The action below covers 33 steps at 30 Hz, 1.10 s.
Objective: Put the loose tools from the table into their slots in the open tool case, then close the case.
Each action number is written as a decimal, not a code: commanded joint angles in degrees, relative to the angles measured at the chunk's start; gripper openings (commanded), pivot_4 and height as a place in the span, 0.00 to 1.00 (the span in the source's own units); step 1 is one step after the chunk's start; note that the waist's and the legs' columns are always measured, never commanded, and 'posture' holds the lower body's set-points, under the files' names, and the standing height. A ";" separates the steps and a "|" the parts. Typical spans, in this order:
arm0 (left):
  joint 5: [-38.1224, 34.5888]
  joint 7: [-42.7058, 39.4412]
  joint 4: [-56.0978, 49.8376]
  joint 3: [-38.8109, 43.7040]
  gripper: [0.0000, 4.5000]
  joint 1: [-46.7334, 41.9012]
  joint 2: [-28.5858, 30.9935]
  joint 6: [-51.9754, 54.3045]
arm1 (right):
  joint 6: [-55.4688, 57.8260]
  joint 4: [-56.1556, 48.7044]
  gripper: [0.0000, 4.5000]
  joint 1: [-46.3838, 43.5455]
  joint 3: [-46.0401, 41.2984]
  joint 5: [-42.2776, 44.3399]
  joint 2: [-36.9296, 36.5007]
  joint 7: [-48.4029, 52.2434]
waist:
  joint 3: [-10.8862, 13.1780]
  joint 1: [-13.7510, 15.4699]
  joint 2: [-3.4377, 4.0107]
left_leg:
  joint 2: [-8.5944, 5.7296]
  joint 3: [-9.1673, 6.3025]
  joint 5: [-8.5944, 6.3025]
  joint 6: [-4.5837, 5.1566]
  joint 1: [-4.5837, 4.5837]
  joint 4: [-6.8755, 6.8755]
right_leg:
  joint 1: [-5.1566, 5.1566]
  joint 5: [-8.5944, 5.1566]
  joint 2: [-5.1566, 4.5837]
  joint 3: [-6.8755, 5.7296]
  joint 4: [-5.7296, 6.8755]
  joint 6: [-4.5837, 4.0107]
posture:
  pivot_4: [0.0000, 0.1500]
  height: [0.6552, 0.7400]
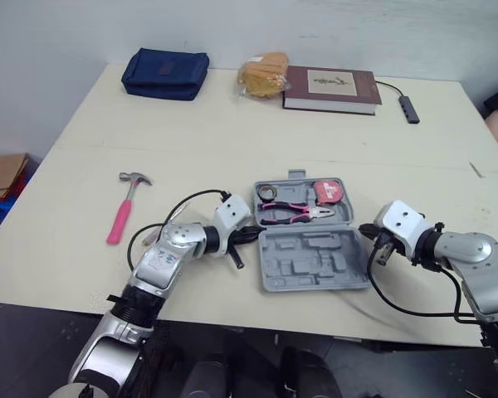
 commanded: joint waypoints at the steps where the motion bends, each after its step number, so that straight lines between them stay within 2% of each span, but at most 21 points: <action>1: 0.71 -0.27 0.95 -0.32 0.02 -1.01 -1.31 -2.09 | -1.26 -1.53 0.00 -0.04 -0.28 -0.08 -0.07 0.66 | 0.00 0.06 0.00 | 0.00 0.00 0.00 0.00 0.00 0.06 | 0.00 0.00 0.00 0.01 0.04 0.00 | 1.00 1.00; 18: 1.38 -8.37 1.15 -1.66 0.02 -1.63 0.01 -6.86 | -2.78 -9.42 0.00 5.61 -0.87 1.91 0.07 4.41 | 0.00 0.03 0.00 | 0.03 -0.07 -0.01 -0.01 -0.06 0.24 | 0.02 0.03 0.01 -0.03 0.06 0.01 | 1.00 1.00; 27: 1.34 -15.25 -2.80 -3.36 0.02 0.37 4.35 -7.04 | 2.65 -20.13 0.00 15.26 -3.14 5.59 -2.44 8.80 | 0.00 0.07 0.00 | 0.04 -0.09 -0.03 0.00 -0.08 0.25 | 0.02 0.03 0.01 -0.04 0.04 0.00 | 1.00 1.00; 33: 1.05 -18.77 -5.54 -4.29 0.02 1.46 6.91 -6.02 | 3.52 -21.46 0.00 18.24 -4.88 4.93 -3.65 8.53 | 0.00 0.08 0.00 | 0.05 -0.10 -0.09 0.01 -0.06 0.30 | 0.05 0.03 0.00 -0.01 0.06 0.00 | 1.00 1.00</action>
